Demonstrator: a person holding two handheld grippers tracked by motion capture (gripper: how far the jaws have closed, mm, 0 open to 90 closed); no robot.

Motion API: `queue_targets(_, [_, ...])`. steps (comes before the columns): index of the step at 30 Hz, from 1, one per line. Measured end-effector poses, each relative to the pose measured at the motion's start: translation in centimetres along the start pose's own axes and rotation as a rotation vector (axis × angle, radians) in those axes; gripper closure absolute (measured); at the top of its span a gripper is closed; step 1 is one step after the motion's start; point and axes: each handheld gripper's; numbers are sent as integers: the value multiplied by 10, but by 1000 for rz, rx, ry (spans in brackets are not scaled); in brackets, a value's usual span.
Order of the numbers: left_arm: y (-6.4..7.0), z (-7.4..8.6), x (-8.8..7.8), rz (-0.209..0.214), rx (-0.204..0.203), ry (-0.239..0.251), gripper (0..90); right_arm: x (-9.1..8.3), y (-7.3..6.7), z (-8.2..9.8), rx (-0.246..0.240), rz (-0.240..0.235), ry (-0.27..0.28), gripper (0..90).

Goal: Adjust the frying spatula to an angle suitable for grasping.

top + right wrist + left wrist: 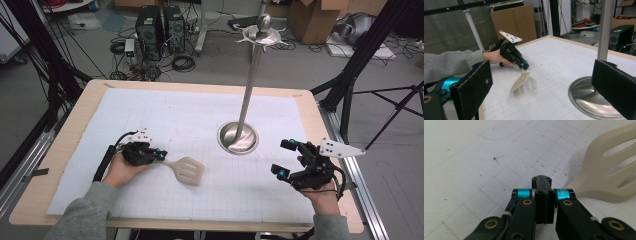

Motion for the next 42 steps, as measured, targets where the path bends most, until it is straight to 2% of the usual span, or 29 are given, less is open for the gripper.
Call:
queue_targets(7, [3,4,-3,24,2,9,900,2,1,0,-1,-3,-2,25])
queue_targets(17, [12,8,-10,57,44,-5,900,4,3,0,0,-12,0,26])
queue_targets(20, [14,13,-13,65,34,17,900,5,3,0,6,-12,-1,25])
queue_targets(28, [21,13,-18,81,62,-7,900,7,4,0,4,-18,1,25])
queue_targets(42, [37,23,-29,121,75,3,900,15,7,-1,6,-39,5,25])
Point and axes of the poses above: each handheld gripper's, and its own axes: x roughly forward along the jaws, z roughly out of its underside, y roughly to its right, and after that the axes turned 9 degrees about y, right-handed
